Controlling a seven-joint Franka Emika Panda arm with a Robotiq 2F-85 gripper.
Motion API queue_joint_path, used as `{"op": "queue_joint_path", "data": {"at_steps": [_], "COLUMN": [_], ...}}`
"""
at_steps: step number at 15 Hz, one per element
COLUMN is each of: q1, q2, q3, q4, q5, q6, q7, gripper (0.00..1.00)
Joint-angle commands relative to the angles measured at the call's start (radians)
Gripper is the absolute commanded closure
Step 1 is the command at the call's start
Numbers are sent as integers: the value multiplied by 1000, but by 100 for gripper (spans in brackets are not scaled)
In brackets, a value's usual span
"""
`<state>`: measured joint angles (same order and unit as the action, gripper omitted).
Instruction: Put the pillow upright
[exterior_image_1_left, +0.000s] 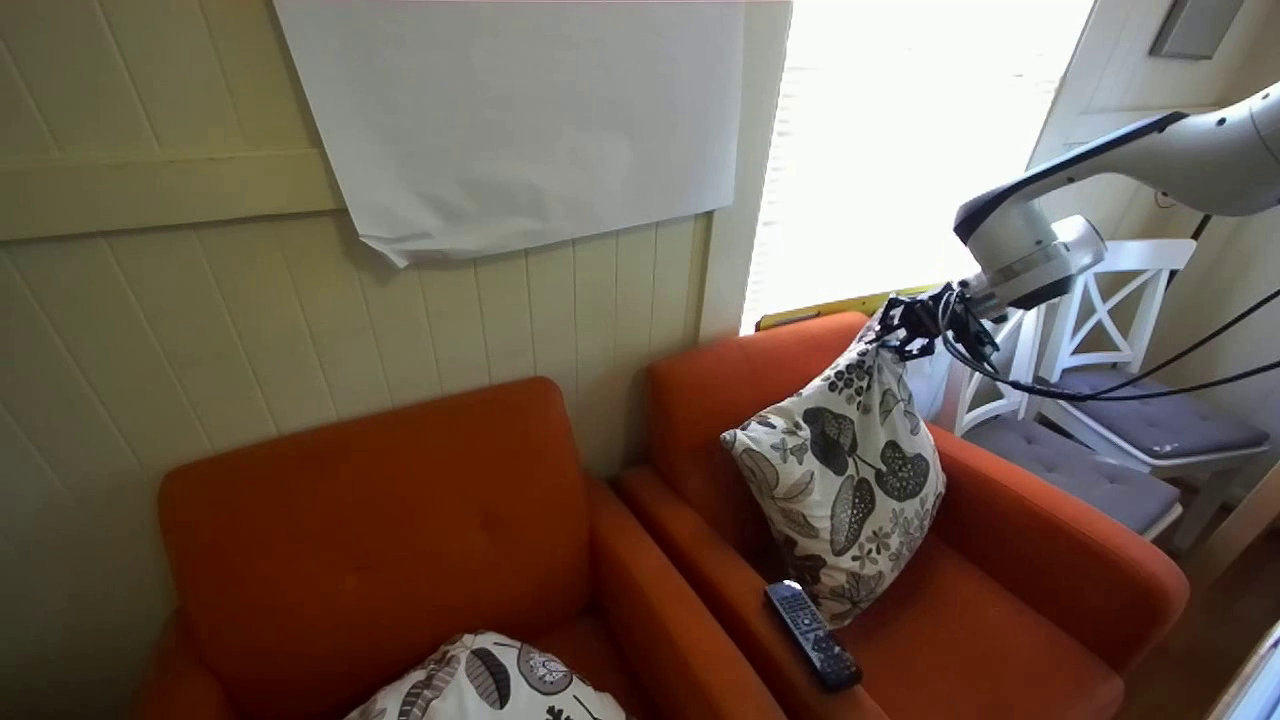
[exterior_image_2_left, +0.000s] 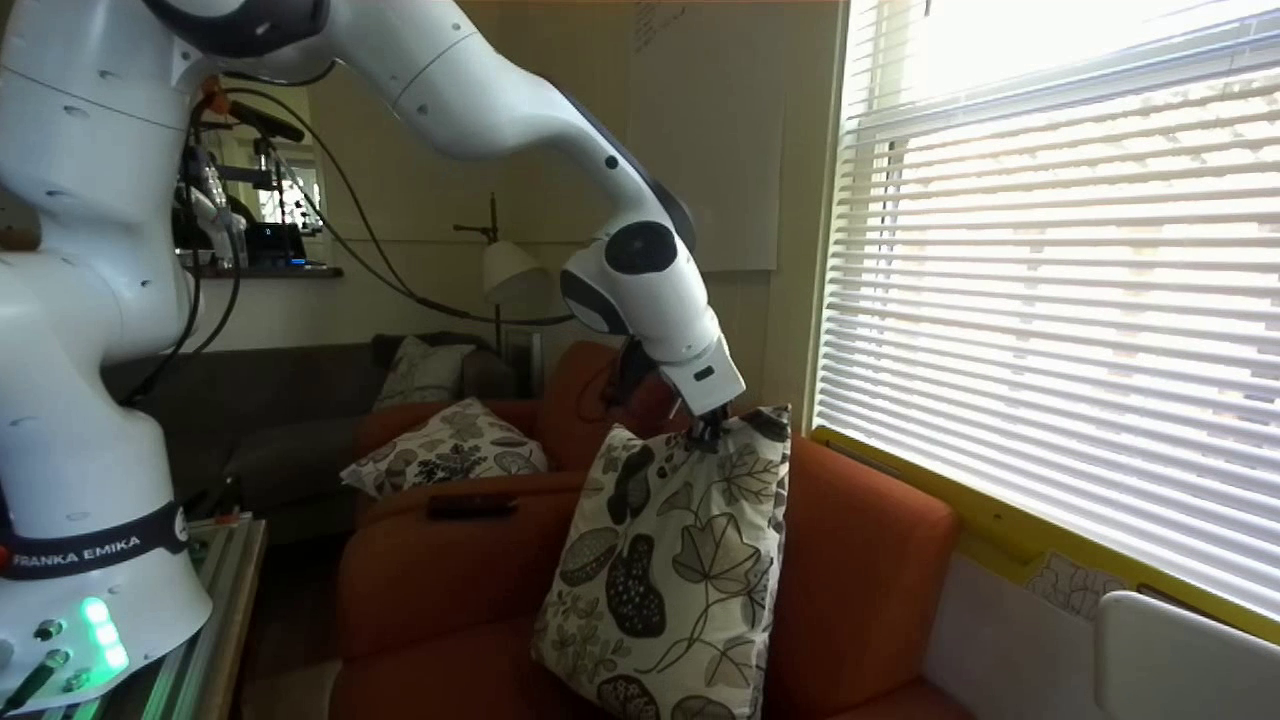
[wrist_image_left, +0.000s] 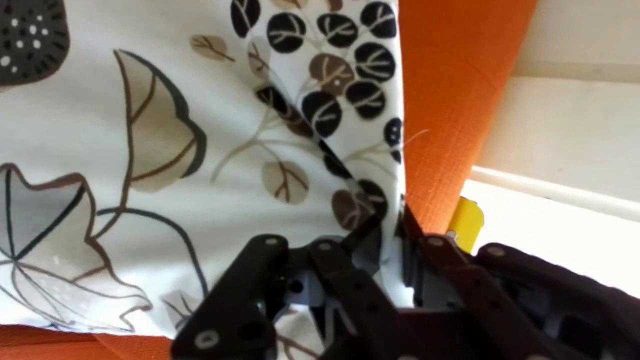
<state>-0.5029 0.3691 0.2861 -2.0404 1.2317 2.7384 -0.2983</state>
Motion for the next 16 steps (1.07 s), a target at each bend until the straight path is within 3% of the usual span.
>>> {"op": "queue_joint_path", "data": {"at_steps": [1,8,11,13,14,16], "q1": [-72,-103,-72,-46,126,220], "q2": [-63,30,134,205,204,223], "q3": [51,28,16,14,-164,-253], "q4": [-7,46,104,154,160,178], "q5": [267,747,822,784,742,686], "q6": [-22,-97,-96,-54,-103,-100], "q7": [-145,-463,-535,-522,-439,-406], "gripper": [98,98,98,98,68,60]}}
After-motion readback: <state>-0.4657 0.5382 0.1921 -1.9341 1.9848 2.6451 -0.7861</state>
